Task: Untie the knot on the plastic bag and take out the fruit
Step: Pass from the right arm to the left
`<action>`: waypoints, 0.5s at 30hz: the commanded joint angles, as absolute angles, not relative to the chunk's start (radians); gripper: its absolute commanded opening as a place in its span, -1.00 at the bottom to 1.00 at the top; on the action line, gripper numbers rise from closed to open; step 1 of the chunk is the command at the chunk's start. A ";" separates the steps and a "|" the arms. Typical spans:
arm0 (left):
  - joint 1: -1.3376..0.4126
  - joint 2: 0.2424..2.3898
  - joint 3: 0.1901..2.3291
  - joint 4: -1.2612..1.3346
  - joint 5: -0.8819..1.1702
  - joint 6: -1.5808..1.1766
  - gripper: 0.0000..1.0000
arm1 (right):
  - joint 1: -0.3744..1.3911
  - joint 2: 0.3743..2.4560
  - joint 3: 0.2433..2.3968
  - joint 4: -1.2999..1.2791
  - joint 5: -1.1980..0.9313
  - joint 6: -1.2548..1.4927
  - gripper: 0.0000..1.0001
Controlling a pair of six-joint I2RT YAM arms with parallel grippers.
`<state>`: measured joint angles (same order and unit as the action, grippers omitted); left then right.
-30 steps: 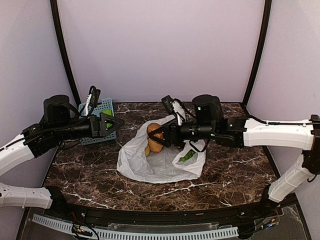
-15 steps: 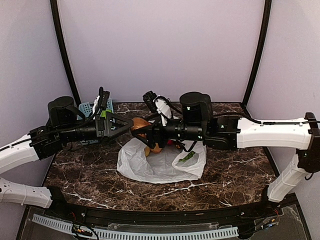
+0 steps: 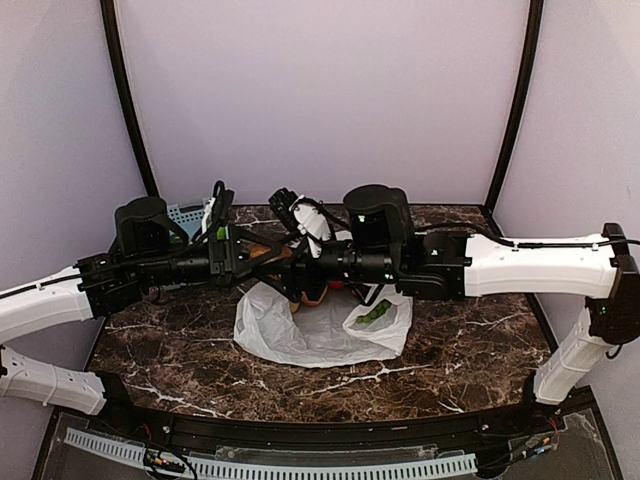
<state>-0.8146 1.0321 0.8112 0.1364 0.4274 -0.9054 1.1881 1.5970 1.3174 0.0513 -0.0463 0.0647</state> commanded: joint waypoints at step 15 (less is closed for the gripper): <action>-0.819 0.999 0.732 0.208 0.377 -0.950 0.10 | 1.216 1.624 1.348 0.025 -0.007 0.043 0.44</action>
<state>-0.8165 1.0187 0.7547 0.1814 0.3805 -0.9478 1.2034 1.6131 1.3201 0.0193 -0.0227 0.0566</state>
